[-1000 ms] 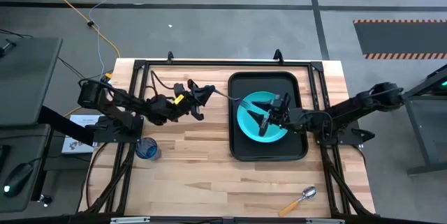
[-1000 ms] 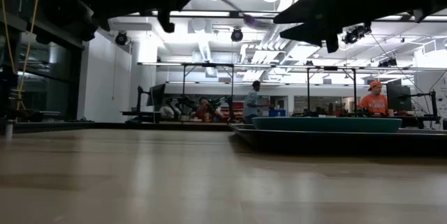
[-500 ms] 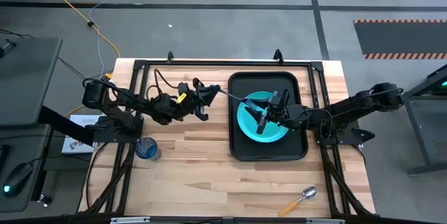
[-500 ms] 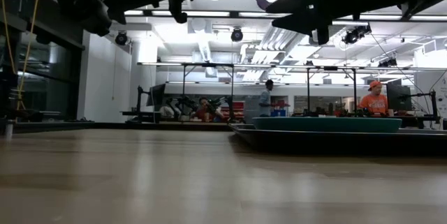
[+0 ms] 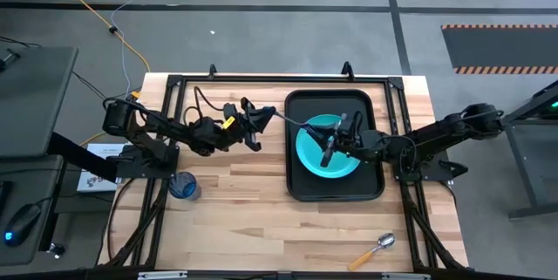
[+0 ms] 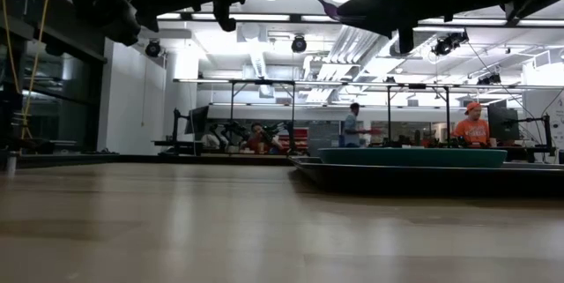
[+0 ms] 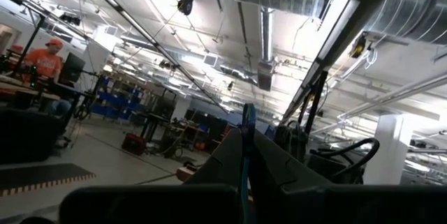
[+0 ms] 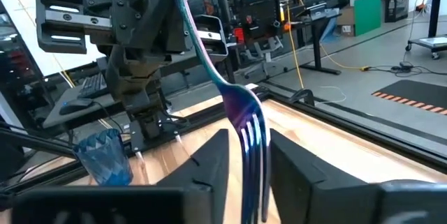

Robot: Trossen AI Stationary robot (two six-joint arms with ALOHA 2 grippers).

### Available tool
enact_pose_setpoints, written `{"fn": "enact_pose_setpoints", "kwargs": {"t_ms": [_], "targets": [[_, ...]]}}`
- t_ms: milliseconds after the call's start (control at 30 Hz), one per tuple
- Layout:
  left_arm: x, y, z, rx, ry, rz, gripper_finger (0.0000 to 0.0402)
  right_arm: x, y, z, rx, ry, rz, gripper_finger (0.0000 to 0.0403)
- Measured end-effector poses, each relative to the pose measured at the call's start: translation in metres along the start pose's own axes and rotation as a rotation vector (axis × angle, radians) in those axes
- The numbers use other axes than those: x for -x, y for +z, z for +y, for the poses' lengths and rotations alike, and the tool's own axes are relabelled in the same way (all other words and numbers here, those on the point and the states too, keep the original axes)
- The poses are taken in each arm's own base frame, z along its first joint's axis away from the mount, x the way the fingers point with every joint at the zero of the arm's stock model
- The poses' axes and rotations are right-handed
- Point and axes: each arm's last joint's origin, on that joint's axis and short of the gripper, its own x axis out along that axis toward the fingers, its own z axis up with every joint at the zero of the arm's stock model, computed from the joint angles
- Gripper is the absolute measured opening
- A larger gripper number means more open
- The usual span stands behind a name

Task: Pick and place plate/cup/fork/spoon on tray
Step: Put the blue fork on the black serving tray to the left side of the blue plate

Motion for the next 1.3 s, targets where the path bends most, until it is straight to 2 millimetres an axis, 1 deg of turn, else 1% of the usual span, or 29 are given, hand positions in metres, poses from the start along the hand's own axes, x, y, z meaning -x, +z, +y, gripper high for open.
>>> {"fn": "enact_pose_setpoints", "kwargs": {"t_ms": [100,167,233,300,400,567,633,700,800,900,967,1100,1233,1300], "targets": [[0.000,-0.001,0.000,-0.004,0.002,0.012,0.0006,0.000,-0.001,0.000,0.003,-0.008,0.004,0.0024],[0.000,-0.001,0.000,-0.014,0.003,0.016,0.0017,0.000,0.000,-0.001,0.003,-0.013,0.002,0.0009],[0.000,-0.003,0.001,-0.052,0.006,0.027,0.0031,0.001,0.001,-0.001,0.011,-0.011,0.006,0.0012],[0.000,-0.002,0.001,-0.091,0.009,0.042,0.0048,0.004,0.000,-0.003,0.037,-0.021,0.038,0.0005],[-0.002,0.008,0.001,-0.144,0.011,0.069,0.0081,0.012,0.005,-0.008,0.059,-0.071,0.082,0.0003],[0.000,0.028,0.009,-0.209,0.060,0.231,0.0136,0.030,0.015,-0.026,0.065,-0.175,0.165,0.0002],[0.002,0.036,0.011,-0.224,0.073,0.287,0.0154,0.035,0.019,-0.038,0.080,-0.230,0.193,0.0001],[0.006,0.044,0.012,-0.237,0.040,0.342,0.0167,0.038,0.021,-0.053,0.104,-0.309,0.233,0.0001],[0.010,0.053,0.009,-0.257,-0.064,0.400,0.0177,0.038,0.024,-0.083,0.115,-0.419,0.337,0.0001],[0.013,0.056,0.006,-0.249,-0.131,0.426,0.0178,0.035,0.026,-0.116,0.065,-0.500,0.476,0.0001],[0.013,0.056,0.004,-0.243,-0.155,0.430,0.0177,0.034,0.027,-0.137,0.034,-0.491,0.543,0.0001],[0.014,0.054,0.003,-0.242,-0.159,0.435,0.0175,0.034,0.026,-0.171,-0.074,-0.380,0.621,0.0000],[0.013,0.053,0.003,-0.243,-0.157,0.439,0.0175,0.035,0.022,-0.199,-0.215,-0.290,0.647,0.0000],[0.013,0.053,0.003,-0.242,-0.156,0.440,0.0175,0.033,0.016,-0.209,-0.271,-0.279,0.669,0.0000]]}}
